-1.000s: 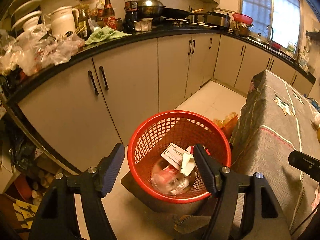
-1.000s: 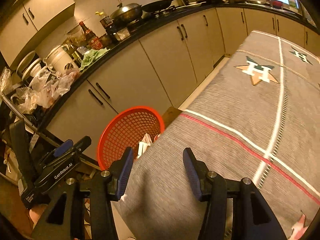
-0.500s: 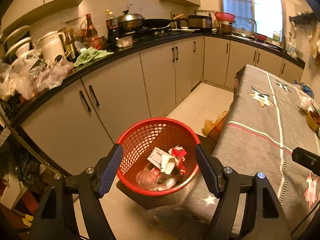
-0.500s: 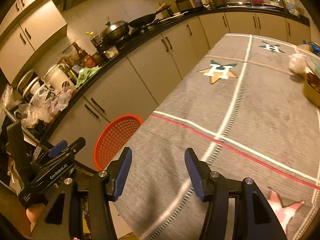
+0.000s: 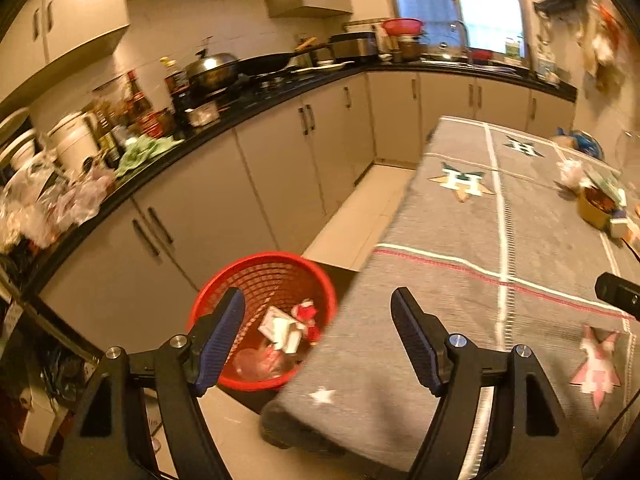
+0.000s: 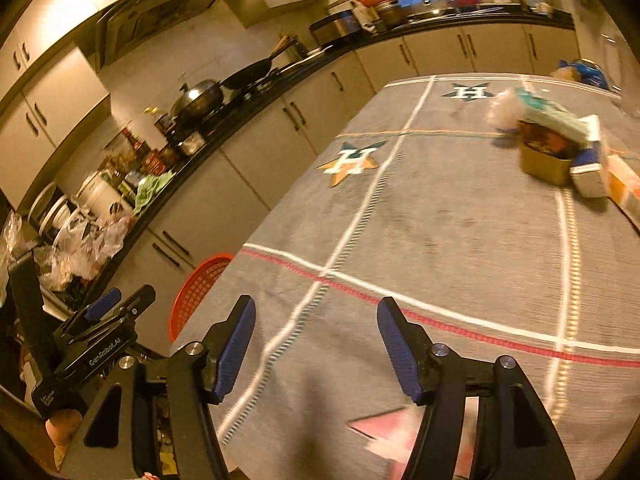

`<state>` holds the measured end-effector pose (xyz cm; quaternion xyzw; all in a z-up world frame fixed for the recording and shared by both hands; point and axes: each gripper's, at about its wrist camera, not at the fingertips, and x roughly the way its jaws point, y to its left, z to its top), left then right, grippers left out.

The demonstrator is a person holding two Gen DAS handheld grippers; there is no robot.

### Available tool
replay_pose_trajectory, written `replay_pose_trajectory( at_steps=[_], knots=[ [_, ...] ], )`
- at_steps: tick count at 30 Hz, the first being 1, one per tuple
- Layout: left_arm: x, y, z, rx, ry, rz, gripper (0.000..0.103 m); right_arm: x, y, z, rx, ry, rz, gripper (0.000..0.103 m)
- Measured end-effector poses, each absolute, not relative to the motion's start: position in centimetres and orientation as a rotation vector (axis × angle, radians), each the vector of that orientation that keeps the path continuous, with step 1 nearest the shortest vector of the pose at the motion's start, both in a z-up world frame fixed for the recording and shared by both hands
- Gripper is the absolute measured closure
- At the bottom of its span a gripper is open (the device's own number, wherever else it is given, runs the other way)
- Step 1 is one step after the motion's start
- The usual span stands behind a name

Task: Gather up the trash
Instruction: 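Return both open tools to the trash on the table, then grasp the teal tissue pack with left tool while right tool grasps the white-blue medicine box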

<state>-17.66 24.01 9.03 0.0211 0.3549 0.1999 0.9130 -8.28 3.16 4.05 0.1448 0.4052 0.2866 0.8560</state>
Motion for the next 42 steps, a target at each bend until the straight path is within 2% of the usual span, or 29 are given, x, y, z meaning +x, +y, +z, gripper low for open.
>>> replay_pose_trajectory(
  at_steps=[15, 18, 27, 40, 42],
  knots=[
    [-11.5, 13.4, 11.4, 0.009, 0.740, -0.002, 0.028, -6.8, -14.3, 2.2, 0.424, 0.833, 0.280, 0.031],
    [-9.6, 11.3, 12.0, 0.001, 0.722, -0.096, 0.025, -6.0, -16.7, 2.3, 0.425, 0.827, 0.234, 0.031],
    [-0.2, 4.7, 12.5, -0.056, 0.765, -0.272, 0.024, -2.4, -18.6, 3.4, 0.438, 0.757, 0.203, 0.030],
    [11.7, -1.2, 7.1, -0.205, 1.003, -0.415, 0.024, -1.0, -20.0, 1.0, 0.500, 0.743, 0.214, 0.030],
    [12.0, -1.7, 6.6, -0.203, 1.011, -0.428, 0.033, -1.0, -19.9, 1.1, 0.491, 0.739, 0.218, 0.030]
  ],
)
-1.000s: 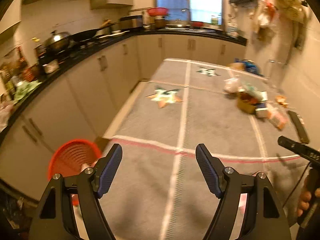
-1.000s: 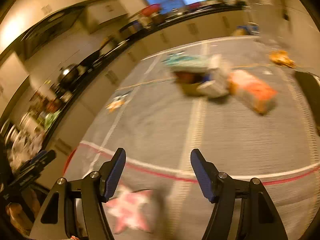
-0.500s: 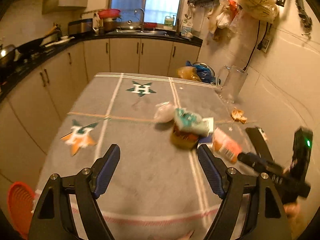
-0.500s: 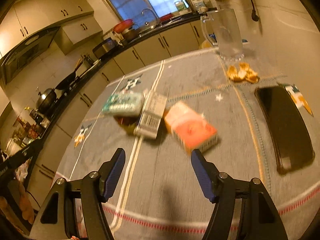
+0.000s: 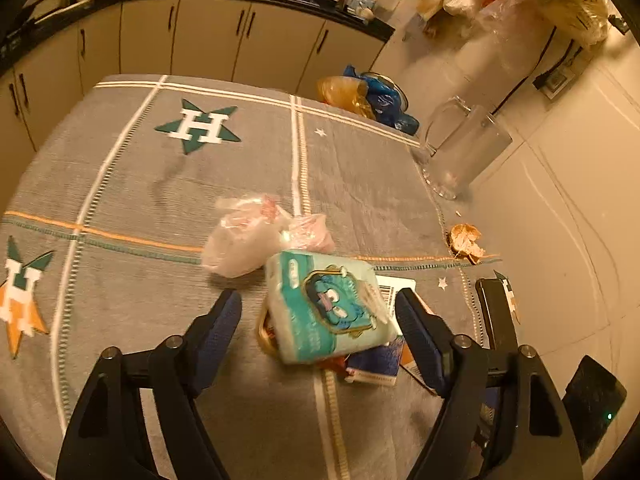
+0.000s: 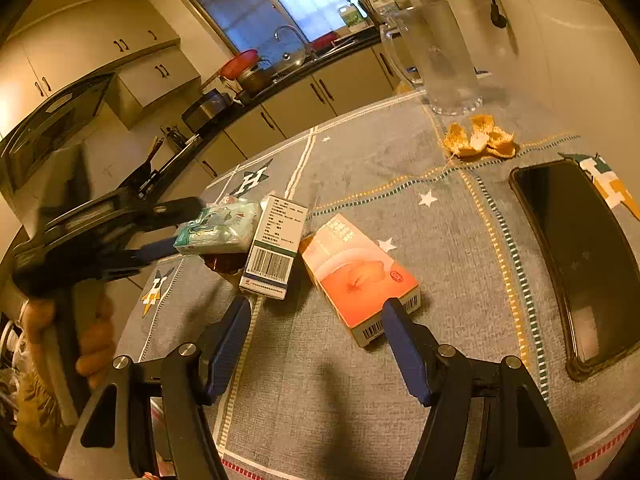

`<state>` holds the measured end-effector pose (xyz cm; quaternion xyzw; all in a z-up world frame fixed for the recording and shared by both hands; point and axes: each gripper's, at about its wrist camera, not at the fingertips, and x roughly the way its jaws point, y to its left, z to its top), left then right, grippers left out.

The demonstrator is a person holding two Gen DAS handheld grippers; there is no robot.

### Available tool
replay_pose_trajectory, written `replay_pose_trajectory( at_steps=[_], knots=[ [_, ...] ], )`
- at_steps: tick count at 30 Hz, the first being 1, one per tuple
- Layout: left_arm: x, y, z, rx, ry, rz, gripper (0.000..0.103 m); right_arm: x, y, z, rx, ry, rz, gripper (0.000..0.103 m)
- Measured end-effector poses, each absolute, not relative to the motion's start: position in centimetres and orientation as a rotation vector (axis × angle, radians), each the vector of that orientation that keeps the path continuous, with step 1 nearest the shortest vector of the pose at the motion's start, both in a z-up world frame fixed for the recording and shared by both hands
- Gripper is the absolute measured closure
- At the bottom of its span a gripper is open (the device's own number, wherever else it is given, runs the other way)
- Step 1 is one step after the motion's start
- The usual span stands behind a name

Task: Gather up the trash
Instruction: 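Grasp the teal tissue pack with left tool while right tool grasps the white-blue medicine box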

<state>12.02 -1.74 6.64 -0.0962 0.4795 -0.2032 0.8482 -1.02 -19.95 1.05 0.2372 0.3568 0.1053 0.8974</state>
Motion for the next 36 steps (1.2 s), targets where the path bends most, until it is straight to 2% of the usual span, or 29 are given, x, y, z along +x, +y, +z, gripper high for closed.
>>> replay_pose_trajectory(
  at_steps=[2, 3, 5, 15, 27, 32, 34, 36],
  knots=[
    [11.9, -2.3, 6.6, -0.172, 1.012, -0.426, 0.079, -0.9, -19.8, 1.0, 0.480, 0.743, 0.221, 0.030],
    [11.7, -2.4, 6.6, -0.162, 1.009, -0.423, 0.080, -0.8, -19.8, 0.9, 0.473, 0.744, 0.217, 0.030],
    [10.8, -2.4, 7.1, -0.158, 0.981, -0.421, 0.090, -0.8, -19.6, 0.9, 0.467, 0.744, 0.213, 0.030],
    [3.4, 1.4, 10.9, -0.213, 0.869, -0.469, 0.092, -0.8, -19.9, 0.5, 0.467, 0.751, 0.198, 0.030],
    [-6.3, 9.6, 8.7, -0.299, 0.831, -0.275, 0.091, -0.6, -19.4, -0.3, 0.438, 0.783, 0.198, 0.030],
    [-9.1, 11.8, 8.8, -0.246, 0.775, -0.197, 0.091, -0.8, -18.9, 2.0, 0.465, 0.749, 0.235, 0.030],
    [-9.7, 12.6, 8.8, -0.251, 0.763, -0.200, 0.091, -0.3, -18.2, 2.8, 0.466, 0.760, 0.251, 0.031],
    [-10.2, 13.3, 8.7, -0.248, 0.752, -0.199, 0.091, 1.1, -17.4, 3.5, 0.464, 0.781, 0.262, 0.037]
  ],
)
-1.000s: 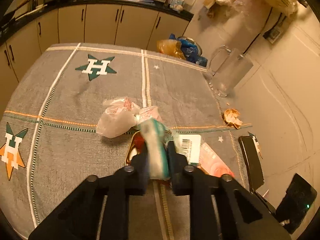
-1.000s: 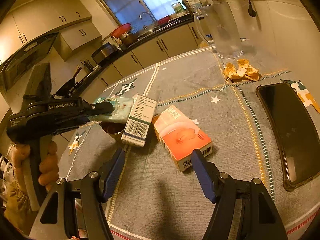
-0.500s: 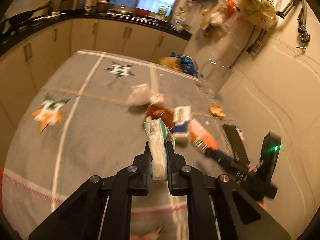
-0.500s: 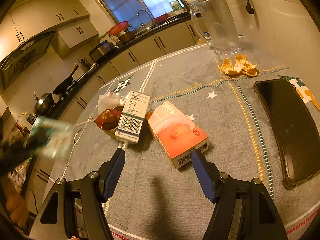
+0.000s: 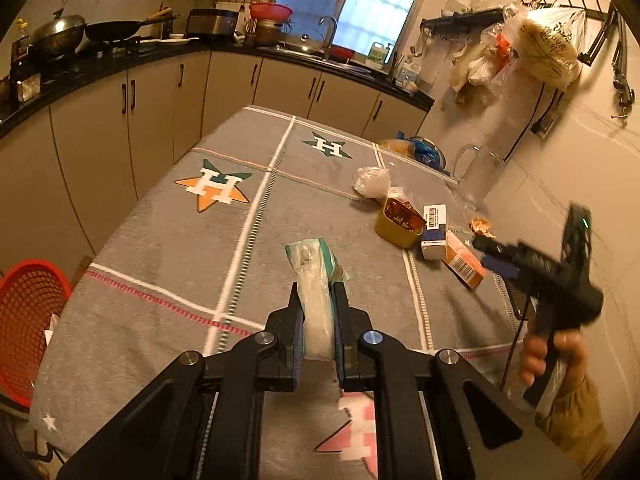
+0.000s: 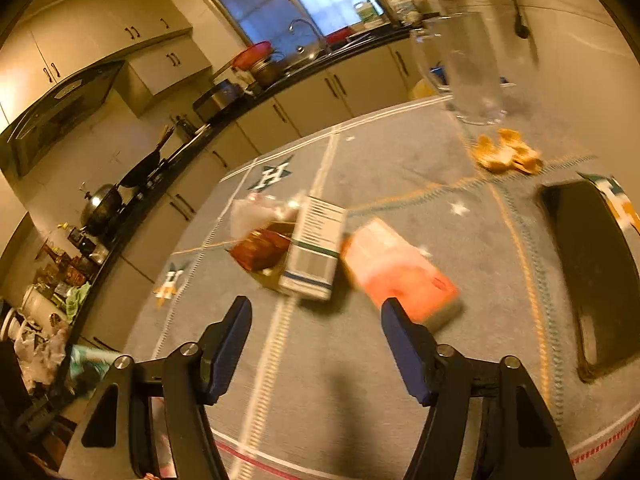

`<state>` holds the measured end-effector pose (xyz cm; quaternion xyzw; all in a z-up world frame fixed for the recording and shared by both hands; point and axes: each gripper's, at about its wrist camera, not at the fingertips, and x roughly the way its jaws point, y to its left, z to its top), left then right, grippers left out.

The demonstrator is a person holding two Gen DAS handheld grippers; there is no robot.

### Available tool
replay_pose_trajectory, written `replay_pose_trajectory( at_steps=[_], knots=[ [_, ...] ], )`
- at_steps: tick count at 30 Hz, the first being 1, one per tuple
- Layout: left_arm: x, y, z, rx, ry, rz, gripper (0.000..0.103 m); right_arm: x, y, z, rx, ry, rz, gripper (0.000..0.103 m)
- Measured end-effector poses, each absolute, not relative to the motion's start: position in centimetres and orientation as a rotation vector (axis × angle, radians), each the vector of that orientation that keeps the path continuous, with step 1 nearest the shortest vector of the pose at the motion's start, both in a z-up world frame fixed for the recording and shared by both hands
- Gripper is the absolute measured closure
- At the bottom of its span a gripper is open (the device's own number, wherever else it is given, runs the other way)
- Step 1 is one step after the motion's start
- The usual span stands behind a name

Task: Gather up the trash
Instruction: 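Grasp the teal tissue pack with left tool while right tool grasps the white-blue medicine box, then carry the tissue pack and medicine box to the red wastebasket and release both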

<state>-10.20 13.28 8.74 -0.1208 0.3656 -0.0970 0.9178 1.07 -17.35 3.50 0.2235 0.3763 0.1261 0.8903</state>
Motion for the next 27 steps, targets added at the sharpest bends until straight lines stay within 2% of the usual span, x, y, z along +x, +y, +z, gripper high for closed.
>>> replay_pose_trajectory(
  at_steps=[8, 16, 17, 18, 19, 27],
  knots=[
    [-12.2, 16.3, 8.7, -0.217, 0.716, -0.172, 0.091, 7.6, -14.2, 3.4, 0.323, 0.867, 0.126, 0.039],
    [-13.0, 19.0, 8.5, -0.239, 0.697, -0.158, 0.091, 10.5, -13.0, 1.9, 0.286, 0.926, 0.028, 0.039],
    [-13.1, 19.1, 8.4, -0.241, 0.695, -0.160, 0.091, 10.4, -12.7, 2.0, 0.274, 0.928, 0.019, 0.042],
    [-13.3, 19.1, 8.4, -0.241, 0.694, -0.162, 0.091, 10.4, -12.5, 2.0, 0.257, 0.933, 0.013, 0.050],
    [-13.4, 19.0, 8.5, -0.241, 0.692, -0.163, 0.091, 10.4, -12.3, 2.0, 0.246, 0.937, 0.014, 0.051],
    [-14.6, 19.3, 9.1, -0.243, 0.668, -0.161, 0.091, 7.7, -12.3, 3.0, 0.240, 0.922, 0.051, 0.053]
  ],
)
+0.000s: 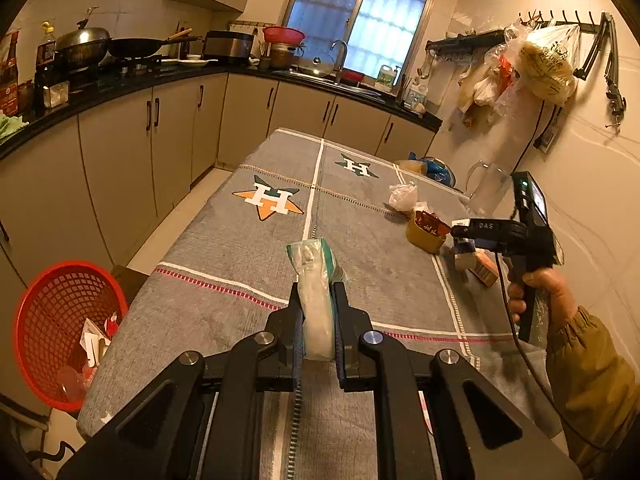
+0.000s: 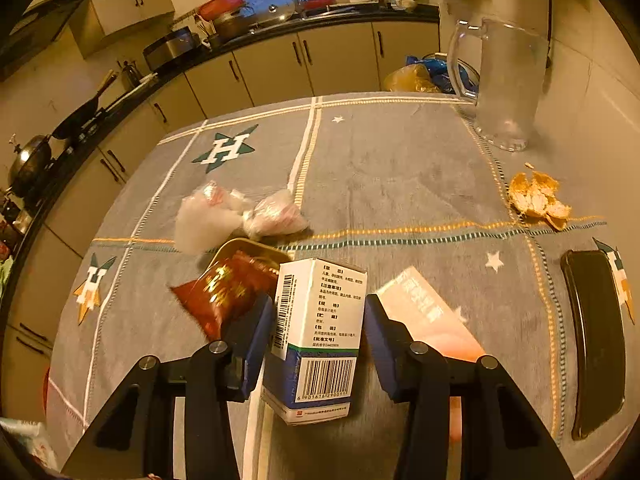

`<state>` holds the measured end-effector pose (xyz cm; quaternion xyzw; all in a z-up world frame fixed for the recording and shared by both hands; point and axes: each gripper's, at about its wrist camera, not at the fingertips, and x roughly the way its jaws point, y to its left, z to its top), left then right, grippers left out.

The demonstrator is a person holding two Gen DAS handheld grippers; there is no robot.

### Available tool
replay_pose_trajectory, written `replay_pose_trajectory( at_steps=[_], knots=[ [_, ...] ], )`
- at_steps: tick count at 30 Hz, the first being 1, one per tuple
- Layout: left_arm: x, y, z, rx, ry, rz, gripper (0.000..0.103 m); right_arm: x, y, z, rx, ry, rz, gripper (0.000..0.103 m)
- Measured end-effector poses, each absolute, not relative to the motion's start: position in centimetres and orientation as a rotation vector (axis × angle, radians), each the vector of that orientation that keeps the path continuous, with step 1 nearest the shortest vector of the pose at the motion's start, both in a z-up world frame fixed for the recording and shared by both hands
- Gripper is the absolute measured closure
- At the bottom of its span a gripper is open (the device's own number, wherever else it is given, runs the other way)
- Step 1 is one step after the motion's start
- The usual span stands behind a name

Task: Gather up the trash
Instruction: 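Carry the tissue pack and medicine box to the red wastebasket and release both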

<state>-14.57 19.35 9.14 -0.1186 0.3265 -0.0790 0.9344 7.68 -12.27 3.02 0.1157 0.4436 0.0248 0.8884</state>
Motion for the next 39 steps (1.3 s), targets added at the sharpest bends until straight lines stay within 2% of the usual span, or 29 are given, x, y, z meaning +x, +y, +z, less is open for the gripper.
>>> replay_pose_trajectory(
  at_steps=[12, 22, 31, 39],
  knots=[
    [-17.6, 20.5, 11.1, -0.270, 0.607, -0.117, 0.091, -0.5, -11.0, 7.3, 0.307, 0.828, 0.215, 0.053],
    [-21.7, 26.6, 12.4, -0.309, 0.544, 0.047, 0.091, -5.1, -4.1, 9.3, 0.252, 0.798, 0.397, 0.053],
    [-24.0, 34.0, 10.7, -0.385, 0.542, 0.224, 0.091, -6.6, 5.5, 8.6, 0.156, 0.833, 0.566, 0.052],
    [-23.9, 39.7, 7.1, -0.472, 0.588, 0.288, 0.091, -5.8, 14.6, 6.6, 0.084, 0.901, 0.693, 0.052]
  ],
)
